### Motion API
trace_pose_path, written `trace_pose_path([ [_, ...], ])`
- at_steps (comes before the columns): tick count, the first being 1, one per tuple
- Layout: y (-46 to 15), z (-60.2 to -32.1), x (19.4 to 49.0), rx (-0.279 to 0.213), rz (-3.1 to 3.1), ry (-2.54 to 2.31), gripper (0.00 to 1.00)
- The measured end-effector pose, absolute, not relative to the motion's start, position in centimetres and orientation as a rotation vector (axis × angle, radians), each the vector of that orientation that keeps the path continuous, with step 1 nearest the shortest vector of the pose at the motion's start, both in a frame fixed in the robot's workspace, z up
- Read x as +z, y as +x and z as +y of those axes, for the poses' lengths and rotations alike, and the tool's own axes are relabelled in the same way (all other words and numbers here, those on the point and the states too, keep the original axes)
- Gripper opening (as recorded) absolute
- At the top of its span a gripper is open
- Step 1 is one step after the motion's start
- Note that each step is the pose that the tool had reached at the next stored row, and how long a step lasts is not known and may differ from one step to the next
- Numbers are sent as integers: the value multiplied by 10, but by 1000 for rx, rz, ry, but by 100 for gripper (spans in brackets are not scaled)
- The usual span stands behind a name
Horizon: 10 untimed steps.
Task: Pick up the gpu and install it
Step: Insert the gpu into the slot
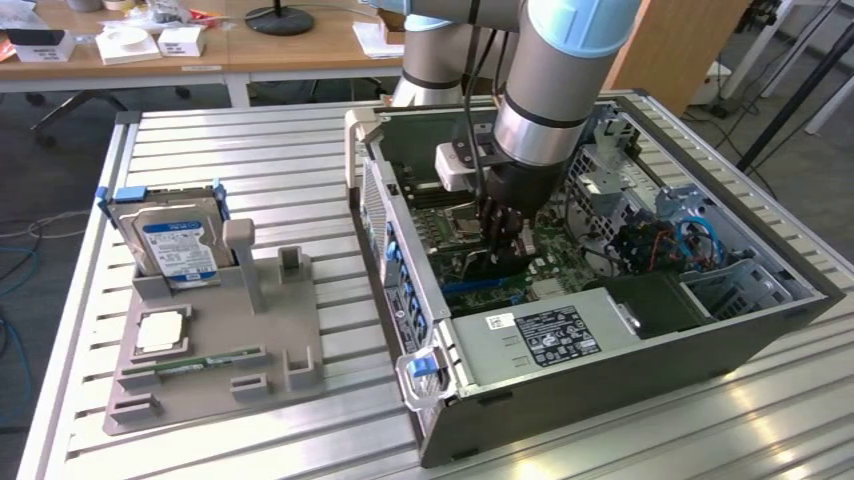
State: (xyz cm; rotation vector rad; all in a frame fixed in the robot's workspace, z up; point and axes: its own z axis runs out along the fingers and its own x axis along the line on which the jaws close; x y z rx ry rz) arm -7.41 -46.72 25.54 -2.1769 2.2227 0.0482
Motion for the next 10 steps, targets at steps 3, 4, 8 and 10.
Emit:
trace_pose_path([
  [3,-74,-467,255,48,2223,-2177,26],
  [4,-74,-467,255,48,2223,-2177,26],
  [8,-74,-467,255,48,2223,-2177,26],
  [10,-74,-467,255,47,2223,-2177,26],
])
